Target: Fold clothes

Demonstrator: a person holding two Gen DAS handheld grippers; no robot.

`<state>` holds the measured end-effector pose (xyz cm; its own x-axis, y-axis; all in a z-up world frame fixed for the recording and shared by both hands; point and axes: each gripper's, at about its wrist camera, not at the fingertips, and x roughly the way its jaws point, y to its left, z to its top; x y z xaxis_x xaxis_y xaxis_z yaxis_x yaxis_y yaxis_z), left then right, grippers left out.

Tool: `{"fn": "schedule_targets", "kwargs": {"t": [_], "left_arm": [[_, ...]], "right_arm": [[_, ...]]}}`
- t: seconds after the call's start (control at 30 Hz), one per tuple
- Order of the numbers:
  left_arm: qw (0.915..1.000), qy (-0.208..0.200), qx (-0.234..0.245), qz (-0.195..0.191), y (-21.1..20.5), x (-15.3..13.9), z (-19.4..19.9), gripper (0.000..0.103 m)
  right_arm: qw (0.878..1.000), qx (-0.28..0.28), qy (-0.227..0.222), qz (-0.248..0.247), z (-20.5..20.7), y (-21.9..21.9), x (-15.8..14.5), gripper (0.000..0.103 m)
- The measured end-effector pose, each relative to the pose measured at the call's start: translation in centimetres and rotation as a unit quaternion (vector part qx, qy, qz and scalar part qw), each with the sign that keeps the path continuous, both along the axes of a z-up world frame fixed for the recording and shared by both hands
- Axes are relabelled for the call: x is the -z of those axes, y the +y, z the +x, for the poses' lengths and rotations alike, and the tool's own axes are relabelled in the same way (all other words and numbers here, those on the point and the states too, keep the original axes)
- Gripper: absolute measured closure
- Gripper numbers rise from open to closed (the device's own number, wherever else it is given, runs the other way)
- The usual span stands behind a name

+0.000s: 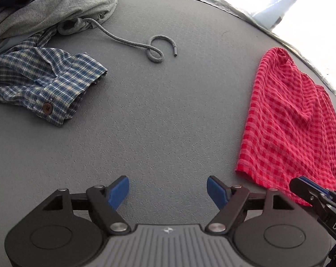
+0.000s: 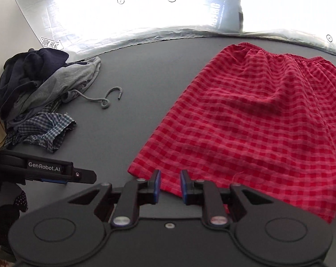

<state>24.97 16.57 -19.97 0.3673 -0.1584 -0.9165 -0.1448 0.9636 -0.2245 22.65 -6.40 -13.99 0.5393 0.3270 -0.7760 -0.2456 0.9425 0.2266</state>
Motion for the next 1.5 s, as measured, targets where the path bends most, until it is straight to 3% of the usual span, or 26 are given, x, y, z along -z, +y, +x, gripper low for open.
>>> {"fn": "schedule_targets", "kwargs": {"t": [0.2,0.43,0.83,1.03,1.1,1.17,1.5], "left_arm": [[0.999,0.004,0.044,-0.001,0.6,0.1,0.5,0.024],[0.9972,0.005,0.074,0.0,0.5,0.4,0.7,0.02],[0.9971,0.006,0.076,-0.001,0.5,0.5,1.0,0.018],[0.9981,0.001,0.052,-0.033,1.4,0.5,0.8,0.016],[0.9983,0.0,0.042,-0.041,1.6,0.5,0.7,0.016],[0.9985,-0.002,0.036,-0.041,1.6,0.3,0.6,0.016],[0.999,-0.006,-0.039,-0.02,1.1,-0.7,-1.9,0.016]], "right_arm": [[1.0,-0.003,0.012,-0.01,0.9,4.0,0.9,0.079],[0.999,0.008,0.034,-0.016,2.0,5.3,1.8,0.076],[0.998,0.02,0.056,-0.018,2.7,5.4,2.5,0.076],[0.998,-0.003,0.044,-0.033,2.5,5.9,2.5,0.074],[0.998,-0.017,0.033,-0.042,2.4,6.1,2.6,0.083],[0.999,-0.027,0.027,-0.03,2.4,5.9,2.5,0.099],[0.996,0.008,-0.01,0.088,2.3,-0.5,-0.9,0.103]]}}
